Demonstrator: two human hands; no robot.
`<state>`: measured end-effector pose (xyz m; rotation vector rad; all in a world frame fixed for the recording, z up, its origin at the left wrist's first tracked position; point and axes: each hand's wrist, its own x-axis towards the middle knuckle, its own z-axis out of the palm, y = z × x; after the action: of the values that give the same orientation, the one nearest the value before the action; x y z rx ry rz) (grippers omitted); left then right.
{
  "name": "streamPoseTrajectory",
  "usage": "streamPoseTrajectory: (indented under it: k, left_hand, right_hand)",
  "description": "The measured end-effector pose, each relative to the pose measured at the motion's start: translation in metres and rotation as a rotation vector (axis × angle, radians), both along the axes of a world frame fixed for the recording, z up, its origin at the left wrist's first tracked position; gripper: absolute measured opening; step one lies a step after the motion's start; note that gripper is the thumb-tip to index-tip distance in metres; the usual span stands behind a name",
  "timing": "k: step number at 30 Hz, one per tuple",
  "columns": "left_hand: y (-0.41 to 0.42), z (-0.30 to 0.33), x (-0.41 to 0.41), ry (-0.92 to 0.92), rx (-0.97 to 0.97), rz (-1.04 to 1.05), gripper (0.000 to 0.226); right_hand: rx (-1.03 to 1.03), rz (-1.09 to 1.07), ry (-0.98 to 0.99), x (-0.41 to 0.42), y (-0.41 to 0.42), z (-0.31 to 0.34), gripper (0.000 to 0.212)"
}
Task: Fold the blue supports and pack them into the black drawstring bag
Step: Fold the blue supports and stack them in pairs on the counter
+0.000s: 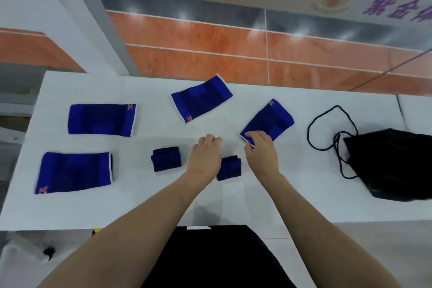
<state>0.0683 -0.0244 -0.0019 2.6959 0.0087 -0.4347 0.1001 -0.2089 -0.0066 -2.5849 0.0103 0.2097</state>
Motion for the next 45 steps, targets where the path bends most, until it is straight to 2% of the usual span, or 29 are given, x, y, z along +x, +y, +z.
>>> streamPoseTrajectory:
  k: [4,11,17,25,30,34,40,42,45]
  left_hand:
    - [-0.042,-0.011,0.023,0.058,0.009,0.022,0.042]
    - [-0.074,-0.03,0.059,0.091,0.082,0.068,0.042]
    - [-0.051,-0.039,0.107,0.077,0.183,0.248,0.055]
    - [-0.036,-0.064,0.12,0.127,0.273,0.157,0.068]
    - [-0.043,-0.058,0.098,0.12,0.245,0.026,0.057]
    - [-0.043,-0.053,0.086,0.122,0.164,-0.029,0.046]
    - [-0.049,-0.055,0.083,0.115,0.189,-0.114,0.034]
    - [-0.055,-0.054,0.083,0.098,0.189,-0.103,0.031]
    - [-0.068,-0.051,0.079,0.038,0.176,-0.091,0.03]
  right_hand:
    - [-0.06,0.024,0.034,0.025,-0.048,-0.009,0.032]
    - [-0.259,0.194,0.196,0.057,-0.083,-0.037,0.052]
    - [-0.248,0.214,0.207,0.074,-0.084,-0.049,0.048]
    - [-0.223,0.269,0.144,0.079,-0.094,-0.061,0.036]
    - [-0.153,0.236,0.014,0.065,-0.099,-0.064,0.021]
    - [-0.167,0.228,0.016,0.056,-0.106,-0.063,0.023]
    - [-0.108,0.121,0.002,0.069,-0.11,-0.056,0.022]
    - [-0.15,0.054,0.007,0.082,-0.112,-0.053,0.029]
    - [-0.252,0.043,0.141,0.105,-0.116,-0.05,0.047]
